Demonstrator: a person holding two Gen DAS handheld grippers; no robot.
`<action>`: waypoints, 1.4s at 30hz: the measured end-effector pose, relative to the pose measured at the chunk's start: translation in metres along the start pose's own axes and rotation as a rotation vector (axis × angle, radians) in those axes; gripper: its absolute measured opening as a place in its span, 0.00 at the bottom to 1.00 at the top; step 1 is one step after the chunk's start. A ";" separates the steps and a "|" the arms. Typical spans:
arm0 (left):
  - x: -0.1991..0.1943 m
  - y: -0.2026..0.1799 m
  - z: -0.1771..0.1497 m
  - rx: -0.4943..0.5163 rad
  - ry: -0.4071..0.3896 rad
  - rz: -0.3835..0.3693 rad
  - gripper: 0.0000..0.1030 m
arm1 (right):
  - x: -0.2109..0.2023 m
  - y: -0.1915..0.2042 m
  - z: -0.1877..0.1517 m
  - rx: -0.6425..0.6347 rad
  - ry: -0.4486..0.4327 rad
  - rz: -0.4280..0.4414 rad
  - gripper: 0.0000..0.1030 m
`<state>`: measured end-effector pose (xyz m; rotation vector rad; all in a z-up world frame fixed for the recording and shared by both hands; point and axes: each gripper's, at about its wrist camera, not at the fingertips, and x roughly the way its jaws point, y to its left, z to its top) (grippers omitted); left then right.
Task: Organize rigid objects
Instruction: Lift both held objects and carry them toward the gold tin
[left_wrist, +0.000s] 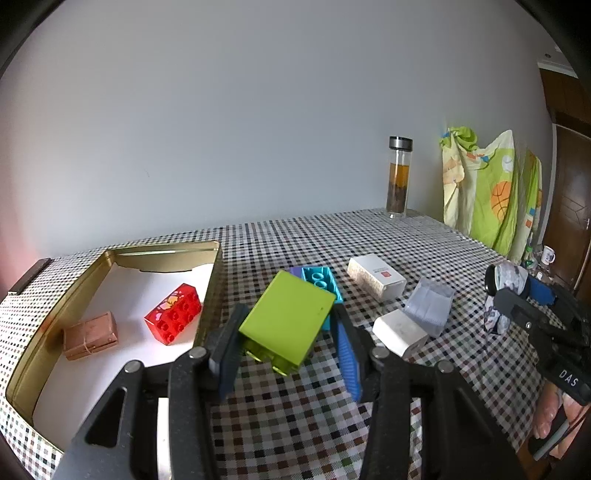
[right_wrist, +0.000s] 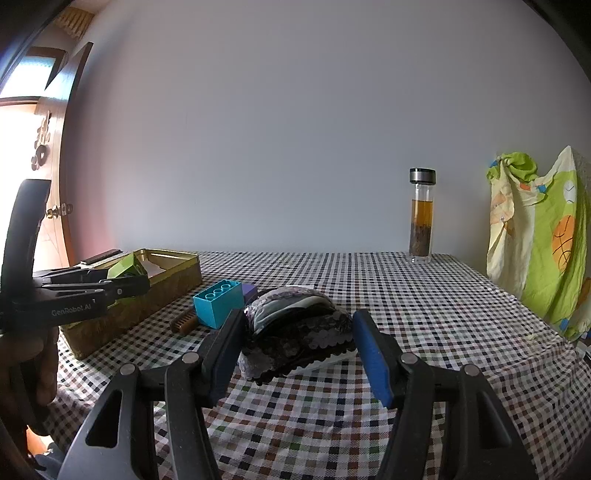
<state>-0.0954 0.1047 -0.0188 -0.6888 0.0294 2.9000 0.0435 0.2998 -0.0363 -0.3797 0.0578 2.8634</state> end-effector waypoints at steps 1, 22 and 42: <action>0.000 0.000 0.000 -0.001 -0.002 0.001 0.44 | 0.000 0.000 0.000 0.000 -0.002 -0.001 0.60; -0.013 0.002 -0.001 -0.023 -0.067 0.014 0.44 | -0.003 0.001 0.000 -0.010 -0.030 -0.019 0.60; -0.033 0.052 -0.011 -0.110 -0.072 0.078 0.44 | 0.009 0.061 0.003 -0.059 0.004 0.102 0.60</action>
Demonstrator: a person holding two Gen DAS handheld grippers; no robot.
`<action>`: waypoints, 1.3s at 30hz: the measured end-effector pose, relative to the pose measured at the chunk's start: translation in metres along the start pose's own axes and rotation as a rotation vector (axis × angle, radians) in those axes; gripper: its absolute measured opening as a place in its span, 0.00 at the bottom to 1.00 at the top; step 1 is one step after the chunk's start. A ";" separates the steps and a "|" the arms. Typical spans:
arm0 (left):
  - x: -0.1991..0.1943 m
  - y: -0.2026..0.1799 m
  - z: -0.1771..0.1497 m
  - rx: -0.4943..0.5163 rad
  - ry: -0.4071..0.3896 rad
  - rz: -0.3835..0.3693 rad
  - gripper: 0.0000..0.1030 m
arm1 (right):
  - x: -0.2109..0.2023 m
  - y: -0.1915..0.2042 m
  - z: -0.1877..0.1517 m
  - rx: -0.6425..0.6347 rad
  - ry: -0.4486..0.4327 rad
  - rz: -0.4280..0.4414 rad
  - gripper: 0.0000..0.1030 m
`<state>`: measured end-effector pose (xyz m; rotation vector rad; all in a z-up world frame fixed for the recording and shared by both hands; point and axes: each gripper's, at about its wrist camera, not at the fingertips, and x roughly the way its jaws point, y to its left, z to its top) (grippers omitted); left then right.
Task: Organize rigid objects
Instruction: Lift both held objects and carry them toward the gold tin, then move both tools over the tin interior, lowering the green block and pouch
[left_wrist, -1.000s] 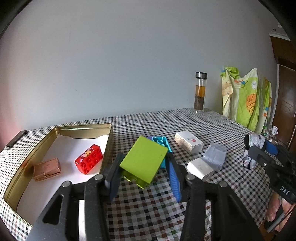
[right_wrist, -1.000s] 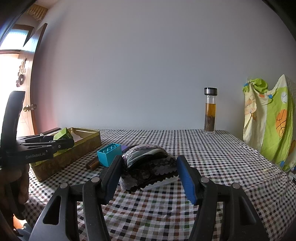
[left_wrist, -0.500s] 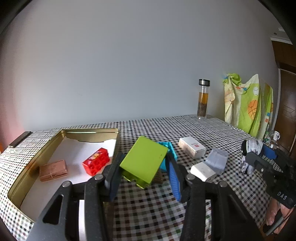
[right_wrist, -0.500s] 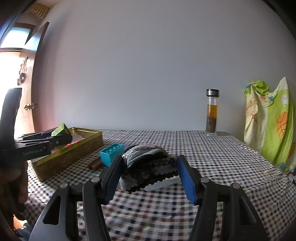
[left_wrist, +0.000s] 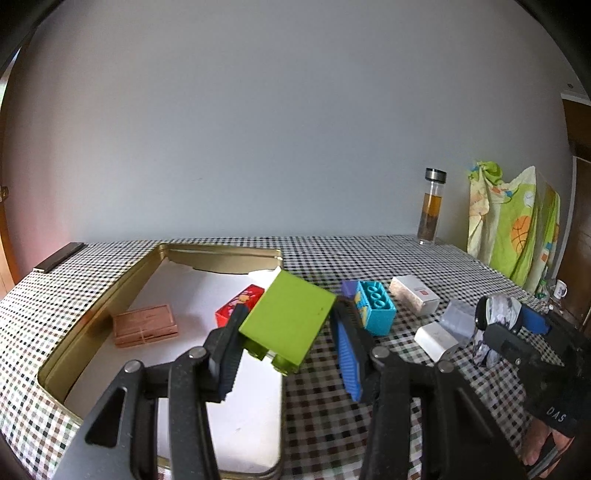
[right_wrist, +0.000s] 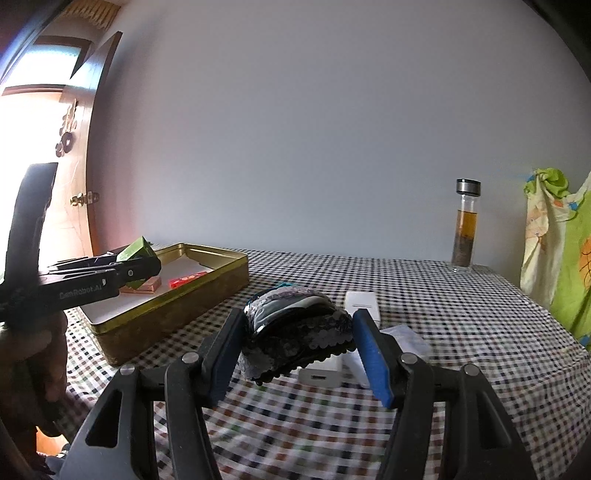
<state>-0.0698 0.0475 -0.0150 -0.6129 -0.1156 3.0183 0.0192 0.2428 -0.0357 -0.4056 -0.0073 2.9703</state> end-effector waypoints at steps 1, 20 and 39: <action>-0.001 0.001 0.000 -0.002 0.000 0.001 0.44 | 0.001 0.003 0.000 -0.003 0.001 0.003 0.60; -0.004 0.016 -0.001 -0.028 0.002 0.021 0.44 | 0.013 0.046 0.005 -0.054 0.020 0.091 0.60; -0.010 0.040 -0.004 -0.060 0.028 0.035 0.44 | 0.017 0.076 0.011 -0.087 0.039 0.152 0.60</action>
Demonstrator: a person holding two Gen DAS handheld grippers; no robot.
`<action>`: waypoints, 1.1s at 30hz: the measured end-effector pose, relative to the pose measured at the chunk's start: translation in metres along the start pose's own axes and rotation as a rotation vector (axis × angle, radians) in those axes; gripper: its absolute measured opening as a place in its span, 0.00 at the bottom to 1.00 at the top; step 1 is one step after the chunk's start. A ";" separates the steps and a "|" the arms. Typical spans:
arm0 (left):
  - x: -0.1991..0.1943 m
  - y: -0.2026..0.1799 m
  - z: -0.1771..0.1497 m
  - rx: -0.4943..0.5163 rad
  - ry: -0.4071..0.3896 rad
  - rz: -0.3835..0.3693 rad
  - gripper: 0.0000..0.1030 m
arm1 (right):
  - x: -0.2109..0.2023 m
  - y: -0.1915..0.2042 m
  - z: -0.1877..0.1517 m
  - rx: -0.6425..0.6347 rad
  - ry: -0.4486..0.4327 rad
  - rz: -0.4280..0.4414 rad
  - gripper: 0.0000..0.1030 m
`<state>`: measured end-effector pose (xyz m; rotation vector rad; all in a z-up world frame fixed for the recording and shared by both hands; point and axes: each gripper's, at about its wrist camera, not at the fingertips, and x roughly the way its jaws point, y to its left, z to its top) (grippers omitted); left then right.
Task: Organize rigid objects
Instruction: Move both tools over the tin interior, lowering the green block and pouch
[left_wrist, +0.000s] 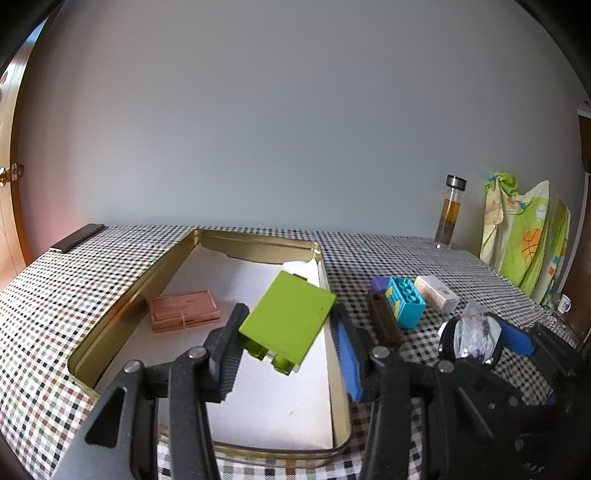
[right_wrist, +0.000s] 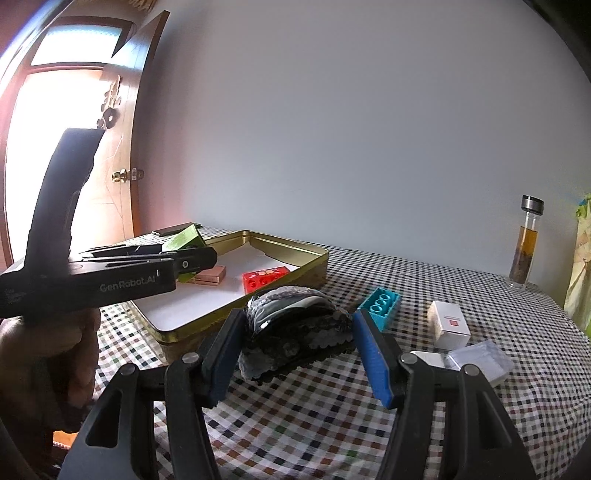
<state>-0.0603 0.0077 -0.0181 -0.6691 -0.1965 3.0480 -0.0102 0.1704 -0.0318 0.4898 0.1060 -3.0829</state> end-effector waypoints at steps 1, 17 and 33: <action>0.000 0.001 -0.001 0.002 0.005 0.004 0.44 | 0.001 0.001 0.001 0.000 0.004 0.006 0.60; 0.004 0.020 -0.003 -0.009 0.036 0.024 0.44 | 0.010 0.010 0.014 0.009 0.014 0.066 0.60; 0.022 0.043 0.014 0.010 0.122 0.063 0.44 | 0.039 0.019 0.054 -0.025 0.038 0.130 0.60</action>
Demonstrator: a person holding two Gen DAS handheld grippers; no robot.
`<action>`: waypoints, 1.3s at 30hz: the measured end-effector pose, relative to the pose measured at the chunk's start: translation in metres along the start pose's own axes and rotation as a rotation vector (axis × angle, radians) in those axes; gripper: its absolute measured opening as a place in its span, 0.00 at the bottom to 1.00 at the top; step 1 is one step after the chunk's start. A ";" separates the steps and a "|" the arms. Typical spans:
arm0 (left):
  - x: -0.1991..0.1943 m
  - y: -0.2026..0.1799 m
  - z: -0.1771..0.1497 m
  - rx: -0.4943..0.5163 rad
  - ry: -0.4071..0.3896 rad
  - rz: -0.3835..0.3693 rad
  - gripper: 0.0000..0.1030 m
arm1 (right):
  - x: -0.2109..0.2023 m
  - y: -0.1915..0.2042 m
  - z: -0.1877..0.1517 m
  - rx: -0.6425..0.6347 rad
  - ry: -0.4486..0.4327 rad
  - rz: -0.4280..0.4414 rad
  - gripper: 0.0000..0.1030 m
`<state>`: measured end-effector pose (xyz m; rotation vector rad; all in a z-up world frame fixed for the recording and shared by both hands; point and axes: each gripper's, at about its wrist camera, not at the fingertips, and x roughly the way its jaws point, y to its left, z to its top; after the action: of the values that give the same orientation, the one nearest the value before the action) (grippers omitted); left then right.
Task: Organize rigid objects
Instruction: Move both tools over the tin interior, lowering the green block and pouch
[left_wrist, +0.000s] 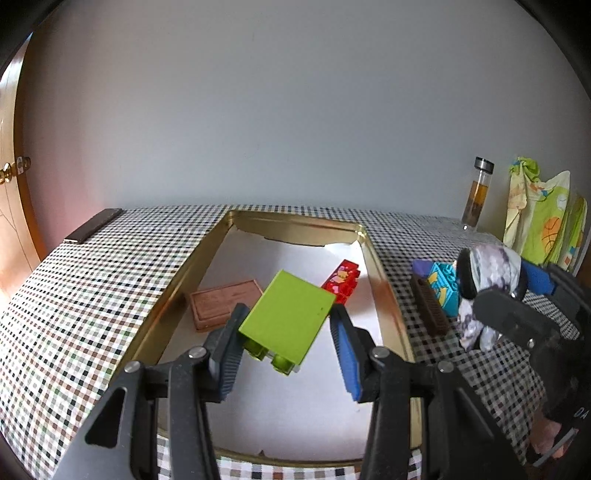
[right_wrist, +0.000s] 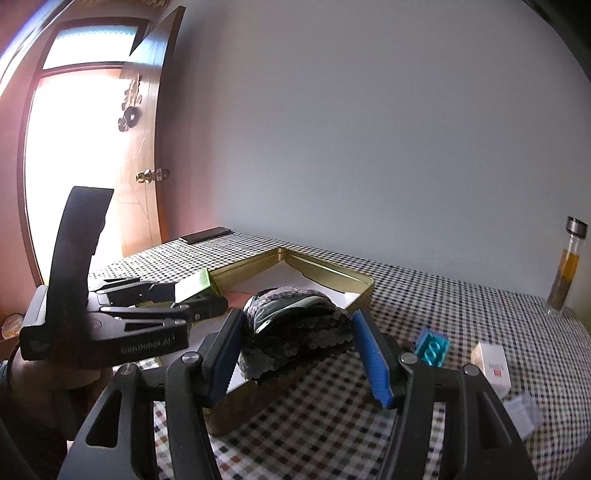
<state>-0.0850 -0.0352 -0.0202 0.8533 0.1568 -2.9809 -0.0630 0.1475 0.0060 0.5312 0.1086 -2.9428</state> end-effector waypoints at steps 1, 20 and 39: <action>0.002 0.001 0.001 0.001 0.006 0.001 0.44 | 0.004 0.001 0.003 -0.005 0.007 0.004 0.60; 0.043 0.018 0.034 0.043 0.112 0.058 0.44 | 0.084 0.004 0.015 0.011 0.132 0.065 0.60; 0.066 0.014 0.040 0.088 0.172 0.085 0.44 | 0.118 0.010 0.001 0.031 0.212 0.080 0.60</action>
<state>-0.1616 -0.0535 -0.0228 1.0971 -0.0067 -2.8523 -0.1715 0.1221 -0.0350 0.8307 0.0634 -2.8070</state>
